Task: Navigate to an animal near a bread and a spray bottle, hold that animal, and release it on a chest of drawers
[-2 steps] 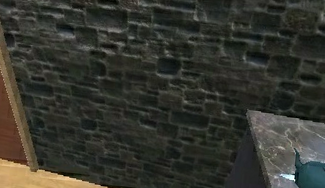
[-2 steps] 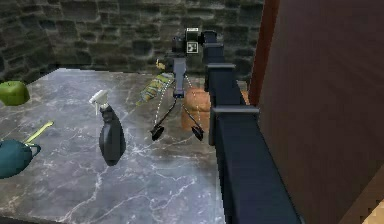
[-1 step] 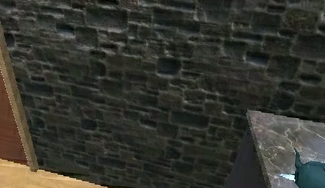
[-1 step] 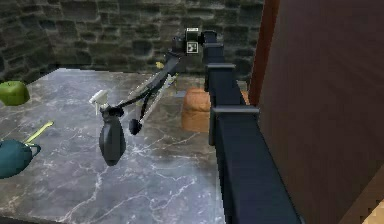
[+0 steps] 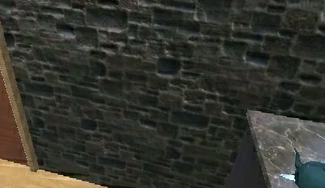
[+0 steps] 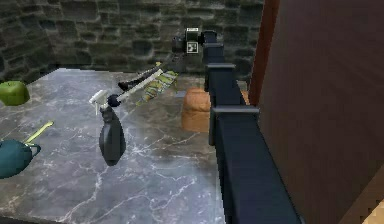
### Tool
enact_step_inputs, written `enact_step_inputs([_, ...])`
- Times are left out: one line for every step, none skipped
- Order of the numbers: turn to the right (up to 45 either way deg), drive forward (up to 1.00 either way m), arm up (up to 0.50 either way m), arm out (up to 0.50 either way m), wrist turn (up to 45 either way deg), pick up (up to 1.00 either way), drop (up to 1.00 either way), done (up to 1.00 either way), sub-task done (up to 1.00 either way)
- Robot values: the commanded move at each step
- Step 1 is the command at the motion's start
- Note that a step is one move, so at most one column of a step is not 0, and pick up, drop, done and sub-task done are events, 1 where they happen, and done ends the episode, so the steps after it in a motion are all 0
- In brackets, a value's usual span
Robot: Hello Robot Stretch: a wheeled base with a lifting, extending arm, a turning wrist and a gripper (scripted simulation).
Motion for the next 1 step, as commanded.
enact_step_inputs([0.0, 0.00, 0.00, 0.00, 45.0, 0.00, 0.00, 0.00, 0.00])
